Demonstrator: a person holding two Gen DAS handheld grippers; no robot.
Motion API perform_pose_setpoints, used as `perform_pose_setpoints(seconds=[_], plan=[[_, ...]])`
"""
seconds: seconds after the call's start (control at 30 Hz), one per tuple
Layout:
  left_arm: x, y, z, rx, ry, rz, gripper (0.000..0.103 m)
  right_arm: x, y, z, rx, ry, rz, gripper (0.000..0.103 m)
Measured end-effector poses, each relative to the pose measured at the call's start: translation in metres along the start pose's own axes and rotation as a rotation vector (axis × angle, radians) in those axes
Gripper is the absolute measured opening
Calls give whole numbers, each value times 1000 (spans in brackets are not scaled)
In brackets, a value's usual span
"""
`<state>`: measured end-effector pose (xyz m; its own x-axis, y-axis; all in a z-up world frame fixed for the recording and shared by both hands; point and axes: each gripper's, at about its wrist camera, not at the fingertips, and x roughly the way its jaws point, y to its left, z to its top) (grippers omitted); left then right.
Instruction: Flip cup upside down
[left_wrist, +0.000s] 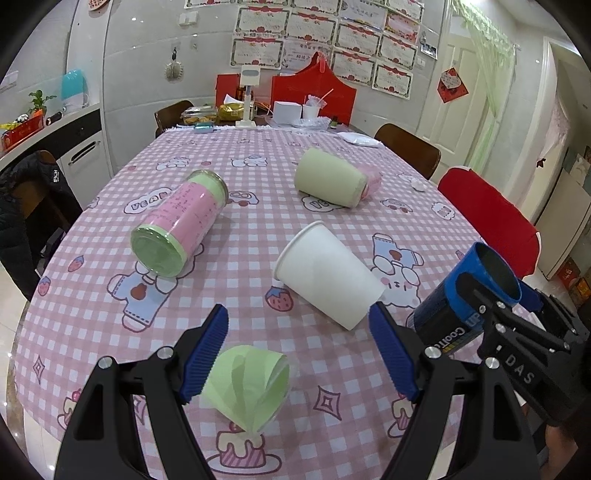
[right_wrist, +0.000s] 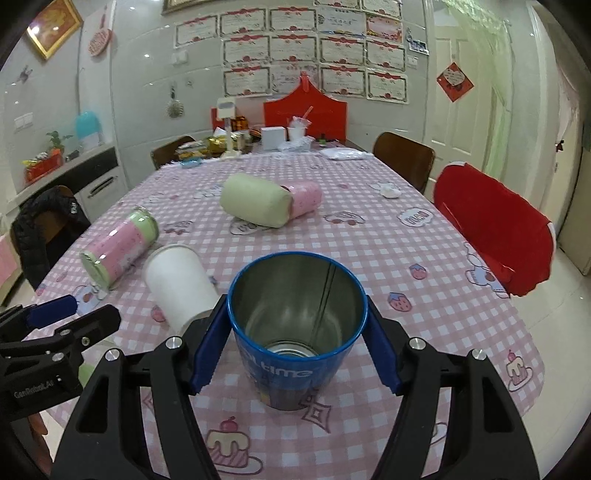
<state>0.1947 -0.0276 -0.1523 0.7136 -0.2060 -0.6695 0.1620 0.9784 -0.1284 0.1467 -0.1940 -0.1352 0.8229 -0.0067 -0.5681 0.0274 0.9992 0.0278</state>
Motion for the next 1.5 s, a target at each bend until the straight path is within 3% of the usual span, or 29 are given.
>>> perform_pose_setpoints(seconds=[0.1,0.5,0.67,1.07,1.5], plan=[[-5,1,1,4,-7,7,77,-5,3,0,7,-9,18,75],[-45,-4,-2,24,-89,43,77,-48,10,1,5,-86,52,80],[-72,-10,-5,46,-155,52,77,-76,10,0,8,-139,69,81],[-167,-30,-12,92,-427,60,79,-164,14,1,-7,-356,79,90],[-221,-43,-24,130,-578,83,79,-209,15,-8,-28,-518,48,95]])
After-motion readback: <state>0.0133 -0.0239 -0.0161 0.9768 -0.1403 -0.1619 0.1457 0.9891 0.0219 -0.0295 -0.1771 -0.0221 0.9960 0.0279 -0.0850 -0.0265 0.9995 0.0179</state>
